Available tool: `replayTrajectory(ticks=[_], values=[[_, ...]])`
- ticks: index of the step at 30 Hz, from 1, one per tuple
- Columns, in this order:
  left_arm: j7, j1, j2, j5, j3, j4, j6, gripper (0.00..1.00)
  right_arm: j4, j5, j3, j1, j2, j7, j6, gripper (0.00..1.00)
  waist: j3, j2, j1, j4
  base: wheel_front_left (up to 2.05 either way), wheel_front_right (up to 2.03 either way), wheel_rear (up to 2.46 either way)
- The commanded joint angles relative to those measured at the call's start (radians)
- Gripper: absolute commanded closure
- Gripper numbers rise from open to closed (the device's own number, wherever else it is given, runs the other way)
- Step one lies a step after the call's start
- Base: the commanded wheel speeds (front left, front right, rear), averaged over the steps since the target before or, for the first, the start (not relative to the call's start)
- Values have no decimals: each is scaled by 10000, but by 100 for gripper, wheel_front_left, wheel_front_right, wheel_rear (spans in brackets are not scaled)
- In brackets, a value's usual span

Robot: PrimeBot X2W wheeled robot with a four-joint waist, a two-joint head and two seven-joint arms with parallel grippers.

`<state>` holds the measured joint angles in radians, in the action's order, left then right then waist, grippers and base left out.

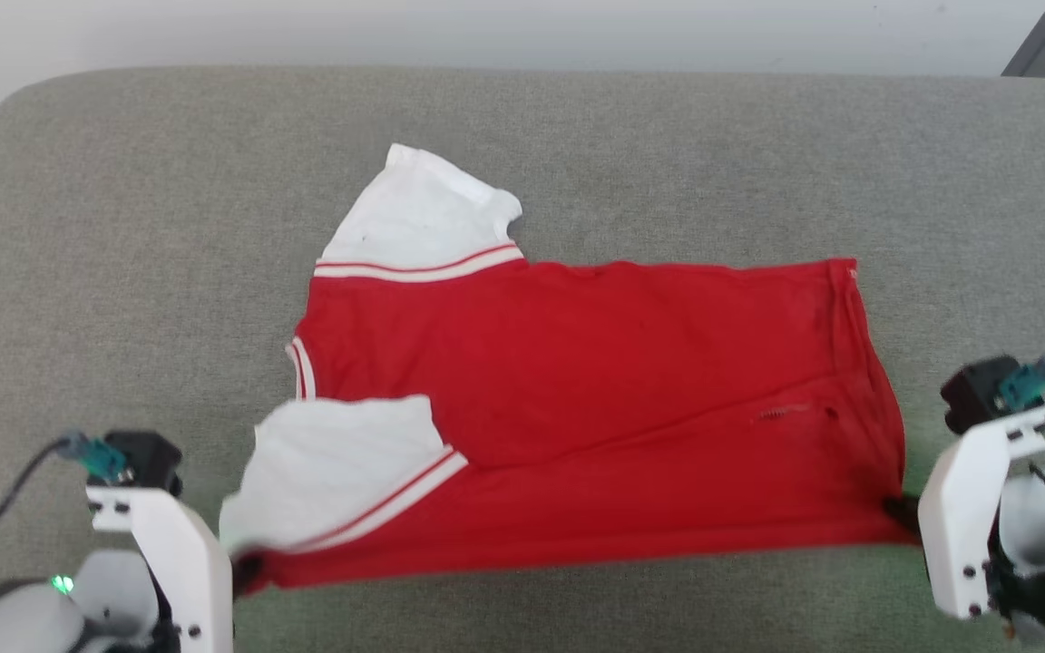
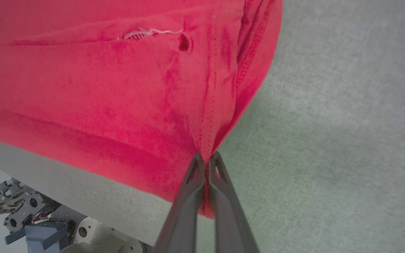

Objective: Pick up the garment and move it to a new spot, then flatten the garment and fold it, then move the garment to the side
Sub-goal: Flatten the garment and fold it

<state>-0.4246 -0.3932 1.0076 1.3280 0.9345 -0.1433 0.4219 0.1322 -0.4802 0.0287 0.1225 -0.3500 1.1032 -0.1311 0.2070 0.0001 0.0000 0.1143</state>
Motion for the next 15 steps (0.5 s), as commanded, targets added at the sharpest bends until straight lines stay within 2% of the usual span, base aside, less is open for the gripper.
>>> replayTrajectory(ticks=[1, 6, 7, 8, 9, 10, 11, 12, 15], values=[[47, 148, 3, 77, 13, 33, 31, 100, 39, 69, -57, -161, 43, 50, 8, 100, 23, -1, 0, 3, 0, 0, 0], [88, 343, -585, 273, 170, 784, -262, 100, -284, 208, -141, -645, 516, -79, 8, 100, 143, -1, 0, -1, 0, 0, 0], [35, 318, -721, 306, 214, 991, -367, 100, -458, 243, -140, -657, 601, -151, 8, 93, 166, -1, 0, -8, 0, 0, 0], [-2, 231, -807, 232, 270, 1230, -469, 91, -634, 335, -135, -615, 654, -252, 8, 72, 181, -1, 0, -16, 0, 0, 0], [-3, 109, -885, 166, 291, 1427, -552, 80, -789, 453, -121, -551, 674, -358, 8, 57, 200, -1, 0, -21, 0, 0, 0], [-4, 15, -969, 136, 292, 1606, -639, 19, -969, 547, -81, -493, 716, -481, 9, 45, 217, -1, 0, -32, 0, 0, 0], [-2, -59, -1018, 91, 284, 1743, -731, 4, -1038, 589, -49, -423, 768, -658, 9, 4, 249, -1, 0, -52, 0, 0, 0], [-19, -151, -1034, 22, 289, 1850, -797, 0, -1143, 644, -113, -336, 857, -806, 9, 0, 266, -1, 0, -64, 0, 0, 0], [36, -374, -909, 39, 106, 1976, -875, 0, -1149, 744, -175, -236, 930, -1004, 9, 0, 336, -1, 0, -115, 0, 0, 0]])
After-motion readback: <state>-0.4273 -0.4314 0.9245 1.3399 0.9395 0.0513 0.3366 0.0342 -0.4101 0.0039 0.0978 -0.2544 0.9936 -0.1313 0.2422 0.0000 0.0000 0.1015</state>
